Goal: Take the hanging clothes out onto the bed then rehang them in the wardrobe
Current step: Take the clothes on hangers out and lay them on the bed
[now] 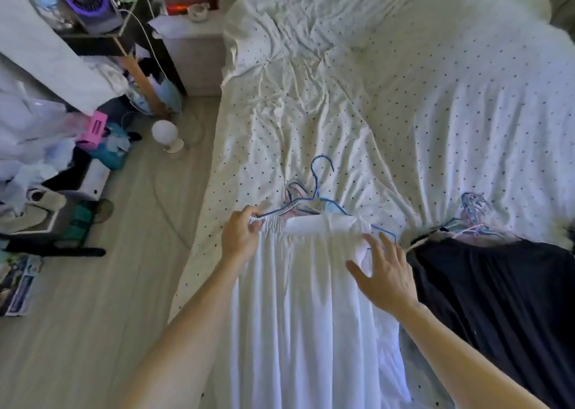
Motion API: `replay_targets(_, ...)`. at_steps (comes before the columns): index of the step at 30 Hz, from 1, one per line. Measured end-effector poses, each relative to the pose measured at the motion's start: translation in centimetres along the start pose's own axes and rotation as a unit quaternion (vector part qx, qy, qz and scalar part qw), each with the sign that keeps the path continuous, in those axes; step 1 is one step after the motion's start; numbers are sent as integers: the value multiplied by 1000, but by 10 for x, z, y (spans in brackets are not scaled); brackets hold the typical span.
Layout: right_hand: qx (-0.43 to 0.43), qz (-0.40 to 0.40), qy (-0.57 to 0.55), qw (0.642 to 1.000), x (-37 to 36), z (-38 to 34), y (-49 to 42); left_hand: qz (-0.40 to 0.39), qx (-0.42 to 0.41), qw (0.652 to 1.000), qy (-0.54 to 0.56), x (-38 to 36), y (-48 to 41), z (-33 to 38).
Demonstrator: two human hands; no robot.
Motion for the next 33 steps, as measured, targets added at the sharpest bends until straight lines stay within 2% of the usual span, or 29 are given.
replay_targets(3,44,-121,75,989,-71,26,19,-13,68,997,-37,-57,-28,-43)
replay_targets(6,50,-214,90,971,-126,45,34,-45,112,985,-121,-106,-32,-93)
replay_targets(10,38,-251,79,964,-148,52,30,-57,113,978,-167,-131,-26,-110)
replay_targets(12,46,-224,51,972,-138,48,29,-71,112,975,-176,-119,-22,-107)
replay_targets(15,21,-180,-18,983,-101,48,49,-140,87,946,-278,-99,5,-98)
replay_targets(18,-4,-133,-62,989,-60,74,94,-212,29,916,-339,-99,74,-72)
replay_targets(21,0,-75,-81,994,-17,120,151,-263,-15,906,-331,-117,161,-31)
replay_targets(24,-8,-18,-62,998,28,176,222,-314,-66,893,-315,-151,249,37)
replay_targets(28,-28,50,-63,996,85,262,322,-318,-203,884,-277,-191,355,168)
replay_targets(33,-118,181,-71,974,161,387,455,-306,-386,825,-276,-241,488,330)
Point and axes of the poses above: each hand's wrist, its own y-axis away from the middle knuckle, its own x-axis out of the back of the hand, z = x × y, the point moved 3 cm from there along -y, towards the middle knuckle, and after that the axes turned 1 degree about x, right-handed, at the moved point
